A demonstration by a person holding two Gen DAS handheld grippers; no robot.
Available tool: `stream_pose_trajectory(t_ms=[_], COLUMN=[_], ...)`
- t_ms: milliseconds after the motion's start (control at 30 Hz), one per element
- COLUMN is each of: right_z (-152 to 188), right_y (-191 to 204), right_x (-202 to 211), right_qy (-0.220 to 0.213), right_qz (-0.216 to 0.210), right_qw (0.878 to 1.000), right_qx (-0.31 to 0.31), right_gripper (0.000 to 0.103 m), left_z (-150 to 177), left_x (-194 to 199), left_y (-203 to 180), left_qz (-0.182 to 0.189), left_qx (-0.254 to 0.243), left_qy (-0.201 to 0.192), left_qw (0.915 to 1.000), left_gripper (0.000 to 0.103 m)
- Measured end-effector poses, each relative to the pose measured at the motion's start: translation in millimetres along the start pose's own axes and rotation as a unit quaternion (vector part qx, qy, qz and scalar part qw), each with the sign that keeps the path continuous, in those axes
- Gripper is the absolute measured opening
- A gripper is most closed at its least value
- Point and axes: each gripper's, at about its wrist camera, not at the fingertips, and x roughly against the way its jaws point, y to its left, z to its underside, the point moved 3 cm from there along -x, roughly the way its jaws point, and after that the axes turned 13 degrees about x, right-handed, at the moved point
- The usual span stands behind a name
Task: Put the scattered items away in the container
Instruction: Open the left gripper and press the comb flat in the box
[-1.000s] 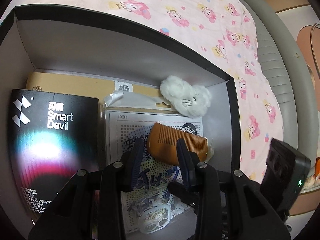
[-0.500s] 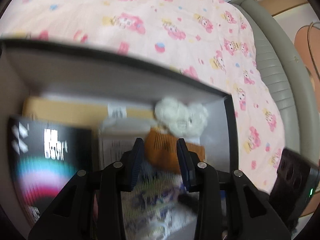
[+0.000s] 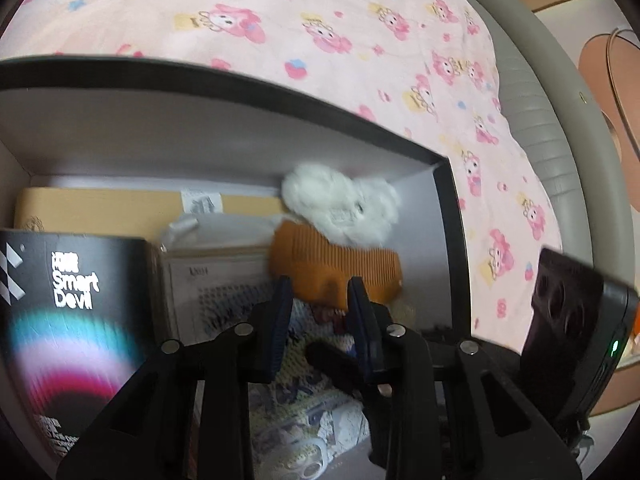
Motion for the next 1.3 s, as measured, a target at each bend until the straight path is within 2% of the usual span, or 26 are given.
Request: stream_pose_trajectory(t_ms=[167,267,367,533,633,700,1000,1167,1267,1300], right_z=[7,13,9,2,4,6,14,18,20,18], right_y=[10,13,14,17,17,20,31,36,38,22], right_x=[8,24,30,25,18,16,13,17,25,31], right_qy=[0.004,-0.019,-0.04,-0.044,-0.036,-0.033,-0.028,-0.035,-0.045,-0.051], right_qz=[0.011,0.01,0.027,0.031,0.015,0.015,0.011,0.005,0.012,0.015], right_qw=[1.0,1.0,0.999,0.998,0.999,0.999,1.0,0.999,0.999,0.999], right_qx=[0.009,0.007,0.014,0.022,0.015,0.018,0.011,0.001,0.004,0.006], right_gripper=[0.034,0.034,0.034,0.033,0.031,0.031,0.031,0.031,0.031,0.031], left_z=[-2,-15,-26,-35,-35,-33,-21,-4,-4,-5], left_x=[12,15,12,-4,-15,-16,-7,-3,3,6], left_y=[8,7,6,9,6,5,6,7,7,7], left_qz=[0.005,0.007,0.001,0.005,0.018,0.009,0.0,-0.017,-0.012,-0.015], left_qx=[0.013,0.024,0.028,0.04,0.046,0.035,0.038,0.032,0.034,0.034], left_qy=[-0.015,-0.043,-0.061,-0.04,-0.02,-0.021,-0.007,0.004,-0.005,-0.013], left_qw=[0.9998,0.9988,0.9977,0.9984,0.9986,0.9991,0.9992,0.9993,0.9993,0.9992], left_gripper=[0.027,0.027,0.027,0.027,0.027,0.027,0.026,0.026,0.026,0.026])
